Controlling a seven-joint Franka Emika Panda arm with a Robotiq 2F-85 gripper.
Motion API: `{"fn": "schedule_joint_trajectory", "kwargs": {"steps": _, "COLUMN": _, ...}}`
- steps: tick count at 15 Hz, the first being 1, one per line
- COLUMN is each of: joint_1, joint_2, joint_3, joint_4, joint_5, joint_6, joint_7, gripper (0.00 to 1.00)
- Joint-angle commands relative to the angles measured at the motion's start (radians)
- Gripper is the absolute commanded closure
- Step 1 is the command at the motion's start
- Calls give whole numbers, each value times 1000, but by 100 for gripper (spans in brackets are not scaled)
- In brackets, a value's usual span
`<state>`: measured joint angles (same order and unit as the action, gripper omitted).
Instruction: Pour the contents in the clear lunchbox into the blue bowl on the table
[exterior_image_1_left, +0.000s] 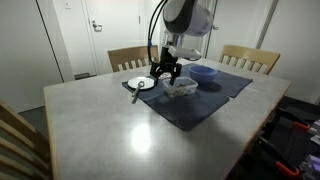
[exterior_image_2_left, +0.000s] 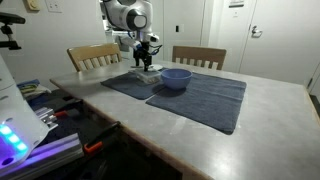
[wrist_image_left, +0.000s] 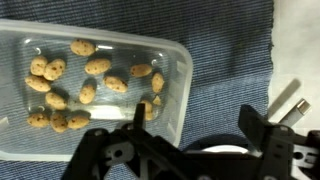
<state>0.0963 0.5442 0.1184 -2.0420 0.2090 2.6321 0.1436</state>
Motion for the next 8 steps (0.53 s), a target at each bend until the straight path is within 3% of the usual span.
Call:
{"fn": "schedule_joint_trajectory", "kwargs": {"steps": 1, "joint_1": -26, "joint_2": 15, "joint_3": 23, "joint_4": 17, "joint_5": 24, "joint_6": -9, "joint_7": -39, "gripper": 31}}
{"fn": "schedule_joint_trajectory", "kwargs": {"steps": 8, "joint_1": -28, "joint_2": 15, "joint_3": 31, "joint_4": 11, "joint_5": 31, "joint_6": -3, "joint_7": -45, "gripper": 81}}
